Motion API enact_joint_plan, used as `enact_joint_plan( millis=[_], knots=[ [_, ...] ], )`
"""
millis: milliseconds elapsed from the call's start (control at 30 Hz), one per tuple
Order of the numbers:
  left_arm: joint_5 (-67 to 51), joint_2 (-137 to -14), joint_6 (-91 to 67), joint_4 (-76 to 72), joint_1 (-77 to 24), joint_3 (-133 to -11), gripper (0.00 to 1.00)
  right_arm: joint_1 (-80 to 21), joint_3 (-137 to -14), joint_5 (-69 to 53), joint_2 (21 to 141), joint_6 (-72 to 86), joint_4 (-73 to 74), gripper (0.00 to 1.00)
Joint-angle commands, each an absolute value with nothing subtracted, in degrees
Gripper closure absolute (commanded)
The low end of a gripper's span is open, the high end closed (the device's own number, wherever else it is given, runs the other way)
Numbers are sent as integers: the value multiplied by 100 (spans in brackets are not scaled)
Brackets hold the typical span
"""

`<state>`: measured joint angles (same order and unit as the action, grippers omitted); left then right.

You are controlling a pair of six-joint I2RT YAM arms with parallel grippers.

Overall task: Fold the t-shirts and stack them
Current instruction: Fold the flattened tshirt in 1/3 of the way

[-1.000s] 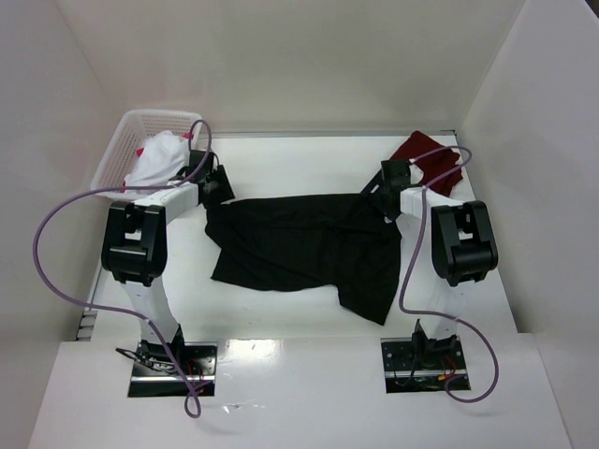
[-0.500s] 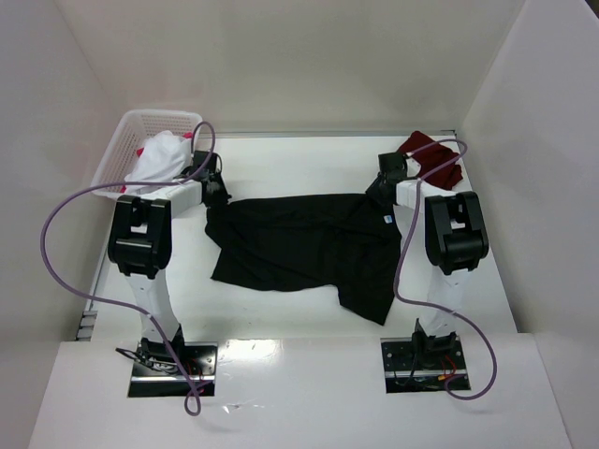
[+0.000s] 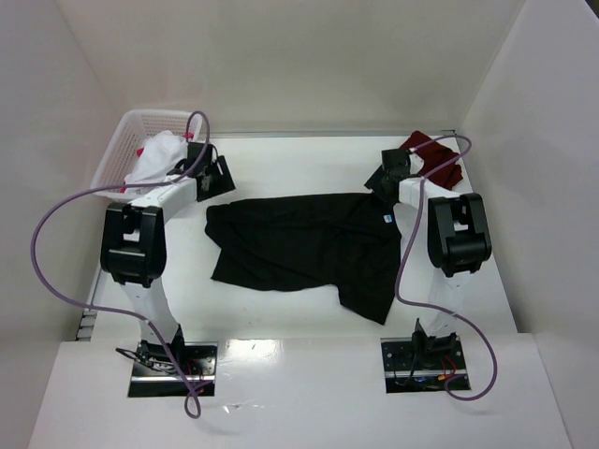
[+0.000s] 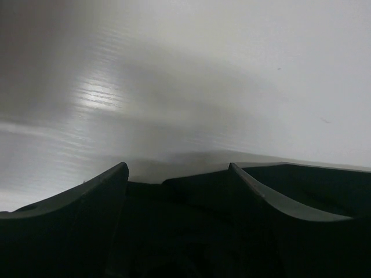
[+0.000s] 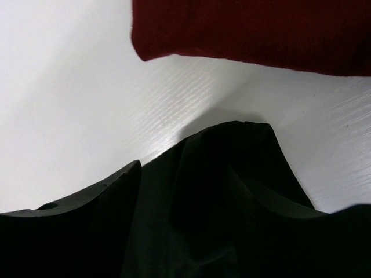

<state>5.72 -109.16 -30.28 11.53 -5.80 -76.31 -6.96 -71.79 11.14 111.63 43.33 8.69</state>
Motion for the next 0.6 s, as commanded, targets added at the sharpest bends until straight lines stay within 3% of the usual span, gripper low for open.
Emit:
enact_joint_plan(
  millis=[0, 167, 567],
  knots=[
    [571, -10345, -2918, 1099, -571, -7472, 24, -650, -7208, 1187, 10670, 4254, 870, 35],
    [316, -10266, -2918, 984, -624, -6988, 32, -598, -7023, 1187, 10608, 4254, 870, 35],
    [316, -10986, -2918, 984, -677, -7110, 37, -598, -6961, 1239, 10661, 4254, 923, 30]
  ],
)
